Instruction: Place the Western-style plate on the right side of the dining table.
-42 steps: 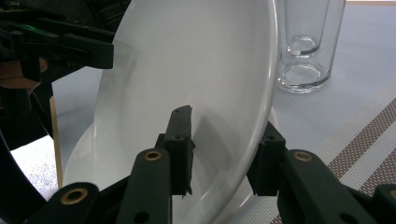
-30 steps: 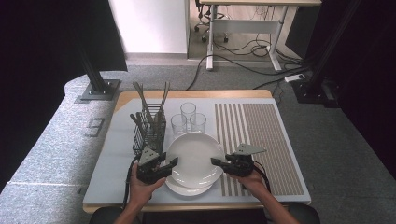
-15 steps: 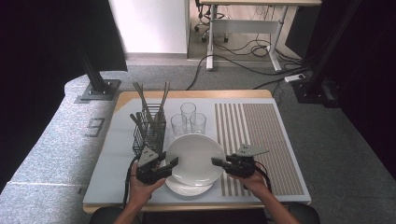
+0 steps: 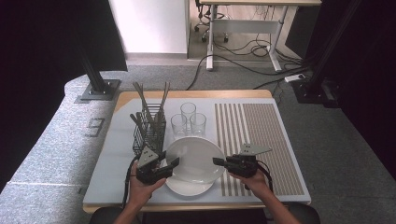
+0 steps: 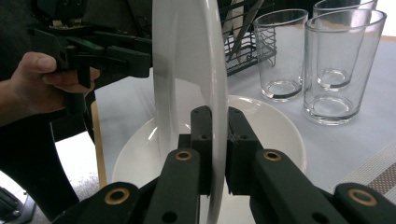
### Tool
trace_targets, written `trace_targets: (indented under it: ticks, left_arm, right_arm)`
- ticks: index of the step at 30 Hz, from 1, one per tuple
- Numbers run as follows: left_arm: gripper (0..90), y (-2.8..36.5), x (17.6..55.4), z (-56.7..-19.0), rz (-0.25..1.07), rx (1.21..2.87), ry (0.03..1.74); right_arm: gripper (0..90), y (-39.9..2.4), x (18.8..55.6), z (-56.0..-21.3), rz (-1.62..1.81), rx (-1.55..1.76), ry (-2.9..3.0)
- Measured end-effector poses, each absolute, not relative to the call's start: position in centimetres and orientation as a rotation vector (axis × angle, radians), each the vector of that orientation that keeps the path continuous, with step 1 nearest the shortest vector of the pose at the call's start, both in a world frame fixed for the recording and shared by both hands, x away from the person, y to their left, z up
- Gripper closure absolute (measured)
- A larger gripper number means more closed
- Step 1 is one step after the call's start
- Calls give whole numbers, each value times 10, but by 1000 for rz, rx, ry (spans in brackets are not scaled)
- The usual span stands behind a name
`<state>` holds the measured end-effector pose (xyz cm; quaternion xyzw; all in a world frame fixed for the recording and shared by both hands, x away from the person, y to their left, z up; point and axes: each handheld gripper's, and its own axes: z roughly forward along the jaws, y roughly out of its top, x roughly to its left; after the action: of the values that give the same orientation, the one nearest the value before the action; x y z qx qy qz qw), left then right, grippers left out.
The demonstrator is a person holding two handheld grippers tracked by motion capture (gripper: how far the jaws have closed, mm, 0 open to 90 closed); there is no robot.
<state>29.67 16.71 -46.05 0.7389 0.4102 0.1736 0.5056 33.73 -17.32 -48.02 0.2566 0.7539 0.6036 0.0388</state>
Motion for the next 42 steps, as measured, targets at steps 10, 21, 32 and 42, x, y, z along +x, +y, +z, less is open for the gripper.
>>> trace_targets:
  ticks: [10,21,32,42]
  left_arm:
    - [393,169,297,-463,384,1801,993]
    - [378,166,295,-467,347,1857,972]
    - [367,163,296,-472,306,1918,982]
    - [365,160,296,-474,298,1952,974]
  right_arm:
    - [845,-177,342,-484,1878,899,2313]
    - [847,-191,352,-490,1914,1179,2235]
    - [848,-196,353,-490,1911,1215,2200]
    - [848,-205,355,-490,1941,1299,2131]
